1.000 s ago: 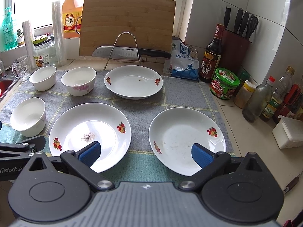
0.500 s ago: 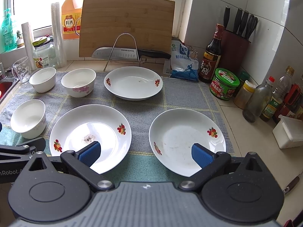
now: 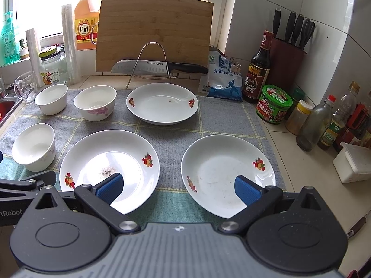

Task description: Organize plates and bowls

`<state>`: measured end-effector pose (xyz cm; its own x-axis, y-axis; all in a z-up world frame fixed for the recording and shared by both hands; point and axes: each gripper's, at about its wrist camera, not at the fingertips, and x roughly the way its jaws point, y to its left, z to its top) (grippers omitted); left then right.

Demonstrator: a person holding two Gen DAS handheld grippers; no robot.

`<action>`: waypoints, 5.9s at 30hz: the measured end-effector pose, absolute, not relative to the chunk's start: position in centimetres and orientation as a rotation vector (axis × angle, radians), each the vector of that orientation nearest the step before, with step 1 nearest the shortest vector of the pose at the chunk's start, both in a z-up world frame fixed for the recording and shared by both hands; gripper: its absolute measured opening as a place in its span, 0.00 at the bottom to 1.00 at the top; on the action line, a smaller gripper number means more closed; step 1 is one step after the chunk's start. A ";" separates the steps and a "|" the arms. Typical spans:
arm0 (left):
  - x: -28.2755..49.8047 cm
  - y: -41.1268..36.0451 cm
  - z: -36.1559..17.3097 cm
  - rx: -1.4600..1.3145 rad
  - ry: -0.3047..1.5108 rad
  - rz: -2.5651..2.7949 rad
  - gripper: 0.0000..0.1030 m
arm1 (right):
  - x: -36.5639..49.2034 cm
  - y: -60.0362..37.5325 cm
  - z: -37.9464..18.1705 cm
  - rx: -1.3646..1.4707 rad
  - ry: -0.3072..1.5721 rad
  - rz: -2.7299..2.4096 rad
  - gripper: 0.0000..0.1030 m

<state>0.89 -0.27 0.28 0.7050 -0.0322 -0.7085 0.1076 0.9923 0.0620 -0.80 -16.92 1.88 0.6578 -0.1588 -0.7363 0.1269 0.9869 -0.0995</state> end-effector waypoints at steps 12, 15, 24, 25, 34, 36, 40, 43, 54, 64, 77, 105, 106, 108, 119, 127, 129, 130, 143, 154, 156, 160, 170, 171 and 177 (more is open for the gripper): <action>0.9 -0.4 0.3 0.103 0.786 -0.078 0.99 | -0.7 -17.0 2.0 -0.042 0.836 -0.163 1.00; 1.0 -0.5 0.3 0.106 0.786 -0.079 0.99 | -0.6 -17.2 2.1 -0.042 0.835 -0.162 1.00; 1.5 -1.5 0.4 0.121 0.785 -0.105 0.99 | -0.4 -18.0 2.2 -0.040 0.820 -0.158 1.00; 1.6 -1.7 0.4 0.127 0.786 -0.111 0.99 | -0.4 -18.2 2.2 -0.039 0.818 -0.155 1.00; 2.8 -3.6 0.3 0.154 0.771 -0.148 0.99 | -0.8 -21.3 1.8 -0.040 0.784 -0.160 1.00; 3.2 -4.2 0.4 0.162 0.765 -0.157 0.99 | -0.9 -22.3 1.5 -0.042 0.781 -0.172 1.00; 3.8 -5.7 0.3 0.165 0.753 -0.187 0.99 | -1.3 -24.8 0.8 -0.038 0.777 -0.179 1.00; 4.4 -7.1 0.3 0.167 0.733 -0.227 0.99 | -1.7 -26.7 0.2 -0.023 0.778 -0.161 1.00; 7.2 -11.9 -0.4 0.202 0.738 -0.358 0.99 | -3.8 -31.6 -3.3 -0.003 0.794 -0.040 1.00; 9.5 -16.3 -2.0 0.318 0.770 -0.541 0.99 | -4.2 -32.5 -9.4 0.060 0.852 0.003 1.00; 14.1 -20.2 -4.6 0.426 0.825 -0.737 0.99 | -2.2 -32.1 -11.4 -0.024 0.811 0.020 1.00; 19.5 -23.9 -8.5 0.452 1.043 -0.957 0.72 | -0.9 -32.8 -11.2 -0.095 0.796 0.117 1.00; 19.5 -23.8 -8.5 0.451 1.044 -0.958 0.72 | -0.9 -32.9 -11.2 -0.096 0.798 0.118 1.00; 19.5 -23.8 -8.5 0.450 1.044 -0.956 0.72 | -0.8 -32.9 -11.2 -0.101 0.804 0.119 1.00; 20.0 -24.3 -8.1 0.440 1.019 -0.936 0.72 | -0.3 -33.2 -10.7 -0.127 0.804 0.116 1.00; 21.3 -25.6 -7.6 0.421 0.982 -0.927 0.72 | 1.0 -34.4 -10.4 -0.157 0.794 0.103 1.00; 21.5 -26.0 -7.7 0.424 0.976 -0.924 0.72 | 1.4 -34.9 -10.4 -0.154 0.794 0.100 1.00; 21.6 -26.2 -7.7 0.426 0.973 -0.921 0.72 | 1.5 -35.0 -10.4 -0.153 0.794 0.099 1.00; 22.4 -27.3 -8.7 0.453 0.956 -0.899 0.72 | 3.0 -35.9 -11.3 -0.132 0.811 0.081 1.00; 21.0 -25.3 -6.4 0.416 0.914 -0.871 0.80 | 2.1 -35.5 -10.8 -0.130 0.814 0.068 1.00; 20.3 -24.3 -5.4 0.397 0.900 -0.864 0.85 | 1.4 -35.4 -10.3 -0.114 0.818 0.068 1.00; 17.8 -21.8 -3.2 0.322 0.872 -0.852 0.89 | 0.2 -34.6 -9.4 -0.105 0.820 0.067 1.00; 10.7 -15.6 -2.3 0.202 0.847 -0.703 0.89 | -2.1 -31.3 -7.4 -0.183 0.777 0.174 1.00; 9.9 -15.1 -2.4 0.193 0.841 -0.680 0.89 | -2.3 -31.0 -7.3 -0.189 0.773 0.191 1.00; 6.1 -10.8 -2.8 0.128 0.773 -0.526 0.95 | -2.5 -29.2 -7.0 -0.215 0.764 0.272 1.00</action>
